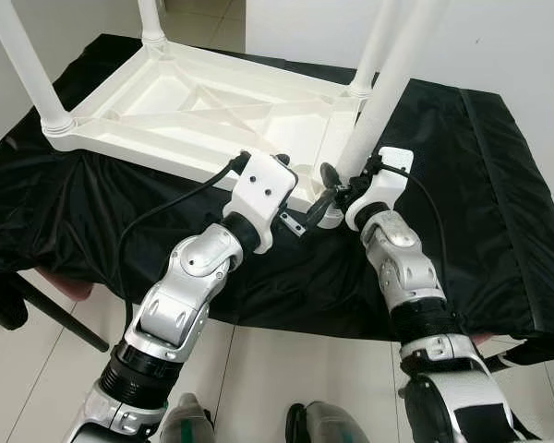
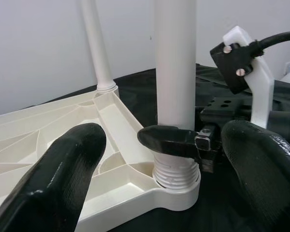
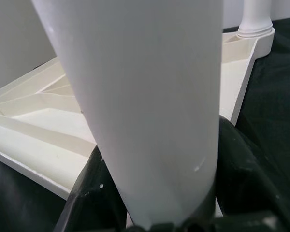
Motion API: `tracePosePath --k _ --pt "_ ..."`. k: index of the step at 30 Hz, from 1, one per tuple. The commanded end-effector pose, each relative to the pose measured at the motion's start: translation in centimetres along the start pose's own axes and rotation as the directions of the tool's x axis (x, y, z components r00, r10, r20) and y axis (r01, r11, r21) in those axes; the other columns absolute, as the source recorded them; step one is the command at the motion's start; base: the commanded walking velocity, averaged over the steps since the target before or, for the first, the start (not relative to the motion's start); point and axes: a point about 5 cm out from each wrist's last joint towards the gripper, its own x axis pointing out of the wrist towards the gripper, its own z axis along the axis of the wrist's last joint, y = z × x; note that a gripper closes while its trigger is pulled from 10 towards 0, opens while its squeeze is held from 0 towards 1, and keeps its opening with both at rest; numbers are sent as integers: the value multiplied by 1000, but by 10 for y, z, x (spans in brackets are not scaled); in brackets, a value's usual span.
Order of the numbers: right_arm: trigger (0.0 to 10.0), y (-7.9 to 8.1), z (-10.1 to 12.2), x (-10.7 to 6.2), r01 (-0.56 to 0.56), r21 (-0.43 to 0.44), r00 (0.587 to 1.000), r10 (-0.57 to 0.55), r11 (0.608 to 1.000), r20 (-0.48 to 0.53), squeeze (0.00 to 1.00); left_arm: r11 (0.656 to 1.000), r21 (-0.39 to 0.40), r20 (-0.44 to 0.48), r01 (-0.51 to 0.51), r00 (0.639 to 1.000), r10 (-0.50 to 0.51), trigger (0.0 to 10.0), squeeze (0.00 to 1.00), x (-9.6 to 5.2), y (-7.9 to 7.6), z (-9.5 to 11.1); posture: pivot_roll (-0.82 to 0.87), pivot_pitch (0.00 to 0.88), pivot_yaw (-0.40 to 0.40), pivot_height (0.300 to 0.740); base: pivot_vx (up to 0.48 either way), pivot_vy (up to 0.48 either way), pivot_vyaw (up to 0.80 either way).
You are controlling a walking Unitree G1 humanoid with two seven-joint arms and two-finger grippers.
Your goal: Building children table
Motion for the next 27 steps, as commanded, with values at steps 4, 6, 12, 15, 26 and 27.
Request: tracePosePath --k 4,6,12,15,26,27 --pt "10000 6 -40 -13 -16 -31 985 11 999 -173 0 1000 6 -3 9 1000 -9 10000 0 -2 1 2 -2 72 -38 740 0 0 0" --pt "10000 9 -41 -13 -32 -72 984 19 997 -176 0 1000 6 -3 6 1000 -6 10000 0 -2 1 2 -2 72 -38 740 0 0 0" --pt "10000 12 -44 -14 -53 -62 980 40 997 -197 0 1000 7 -6 4 1000 -4 10000 0 -3 2 2 0 75 -37 740 0 0 0" --pt "10000 9 -46 -13 -31 -48 978 21 998 -206 0 1000 9 -6 4 1000 -4 10000 0 -3 2 2 1 76 -36 740 0 0 0" --pt "10000 3 -51 -13 61 1 969 -59 998 -241 0 1000 11 -6 0 1000 0 10000 0 -4 3 3 4 76 -36 740 0 0 0" --pt "10000 3 -51 -13 61 1 969 -59 998 -241 0 1000 11 -6 0 1000 0 10000 0 -4 3 3 4 76 -36 740 0 0 0"
